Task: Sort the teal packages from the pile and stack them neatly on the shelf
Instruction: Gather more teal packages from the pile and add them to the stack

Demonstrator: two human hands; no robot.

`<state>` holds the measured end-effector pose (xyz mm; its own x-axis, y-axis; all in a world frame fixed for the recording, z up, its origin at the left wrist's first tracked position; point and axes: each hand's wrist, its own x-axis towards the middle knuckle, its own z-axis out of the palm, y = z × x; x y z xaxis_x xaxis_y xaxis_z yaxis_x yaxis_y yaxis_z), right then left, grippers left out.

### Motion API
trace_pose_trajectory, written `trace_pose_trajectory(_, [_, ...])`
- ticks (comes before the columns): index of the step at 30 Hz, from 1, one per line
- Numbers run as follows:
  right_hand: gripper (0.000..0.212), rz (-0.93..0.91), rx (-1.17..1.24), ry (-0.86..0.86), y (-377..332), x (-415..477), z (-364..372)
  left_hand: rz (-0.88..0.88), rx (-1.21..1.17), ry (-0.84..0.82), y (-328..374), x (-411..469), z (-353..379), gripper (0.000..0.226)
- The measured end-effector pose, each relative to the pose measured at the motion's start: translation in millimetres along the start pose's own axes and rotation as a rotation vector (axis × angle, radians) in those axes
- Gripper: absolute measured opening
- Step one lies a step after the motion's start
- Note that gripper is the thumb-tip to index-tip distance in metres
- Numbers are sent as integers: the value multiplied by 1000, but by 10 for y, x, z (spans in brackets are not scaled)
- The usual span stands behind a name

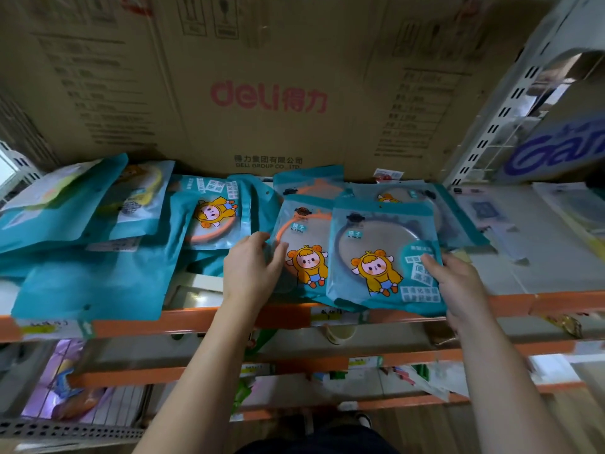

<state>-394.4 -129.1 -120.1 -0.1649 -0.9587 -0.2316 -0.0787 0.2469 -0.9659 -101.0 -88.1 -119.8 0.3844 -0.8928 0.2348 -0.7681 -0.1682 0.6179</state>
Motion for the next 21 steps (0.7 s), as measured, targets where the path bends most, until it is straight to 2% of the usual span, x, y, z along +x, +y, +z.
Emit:
trace_pose_trajectory(4, [8, -29, 4, 34, -3, -51, -12, -156, -177, -98, 87, 63, 69, 51])
trace_pose_trajectory(8, [15, -25, -13, 34, 63, -83, -92, -248, -195, -199, 44, 111, 97, 45])
trace_pose_trajectory(12, [18, -18, 17, 56, 78, -116, -157, -344, -386, -268, 12, 143, 65, 32])
trace_pose_trajectory(17, [16, -57, 32, 93, 61, -150, -179, -308, -489, -342, 61, 113, -19, 20])
trace_pose_trajectory(21, [16, -75, 46, 126, 87, -215, -215, -268, -541, -293, 116, 90, -40, 22])
